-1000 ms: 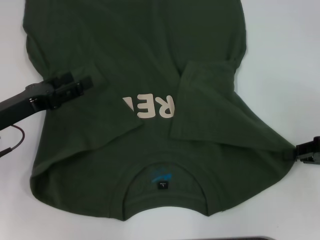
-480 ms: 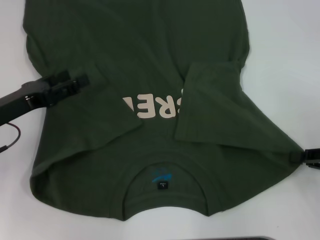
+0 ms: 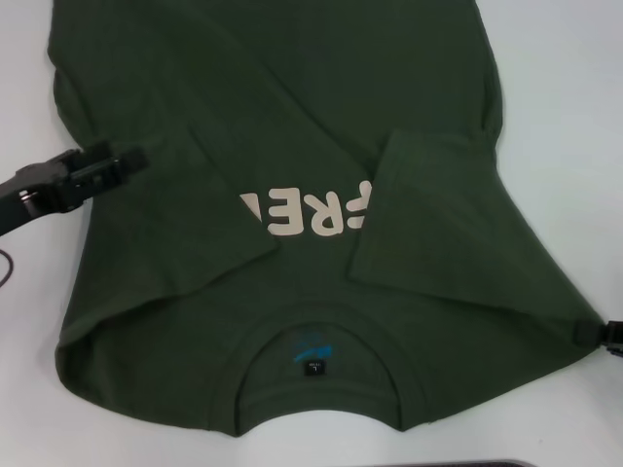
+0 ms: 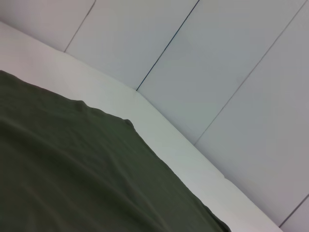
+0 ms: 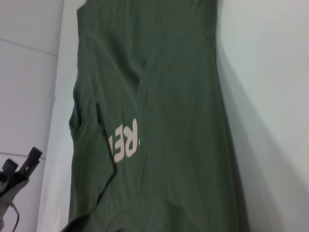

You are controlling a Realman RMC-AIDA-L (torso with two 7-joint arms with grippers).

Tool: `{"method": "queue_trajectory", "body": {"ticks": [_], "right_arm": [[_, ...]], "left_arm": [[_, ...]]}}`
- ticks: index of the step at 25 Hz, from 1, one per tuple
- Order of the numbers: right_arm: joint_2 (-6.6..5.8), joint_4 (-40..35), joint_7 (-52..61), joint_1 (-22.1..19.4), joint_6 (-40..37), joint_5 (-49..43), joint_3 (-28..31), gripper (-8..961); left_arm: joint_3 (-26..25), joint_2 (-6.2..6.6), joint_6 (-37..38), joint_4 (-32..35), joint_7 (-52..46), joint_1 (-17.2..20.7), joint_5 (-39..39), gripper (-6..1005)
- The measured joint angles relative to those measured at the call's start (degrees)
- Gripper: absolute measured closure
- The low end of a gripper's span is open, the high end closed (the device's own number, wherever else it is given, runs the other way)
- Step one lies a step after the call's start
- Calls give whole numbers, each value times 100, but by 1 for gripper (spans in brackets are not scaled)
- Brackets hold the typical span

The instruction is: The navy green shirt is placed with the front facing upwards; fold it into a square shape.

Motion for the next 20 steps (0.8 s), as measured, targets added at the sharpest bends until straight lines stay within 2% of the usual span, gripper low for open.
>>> {"method": "queue_trajectory", "body": {"ticks": [6, 10, 14, 19, 20], "right_arm": [[-71, -3, -43, 71, -14, 4, 99, 909], [-121, -11, -43, 245, -12, 7, 103, 910], [-177, 18, -44, 411, 25, -2, 95, 910], [-211, 9, -44, 474, 53, -20, 91, 909], [-224, 4, -44, 475, 55, -15, 98, 909]], "left_arm": [[72, 201, 300, 10, -228, 128, 58, 111], [123, 395, 530, 16, -547, 257, 153, 112], [119, 543, 730, 52, -980, 285, 544, 113], [93, 655, 869, 162, -1474, 293, 987, 115], [82, 746, 1032, 208, -1711, 294, 1134, 115]]}}
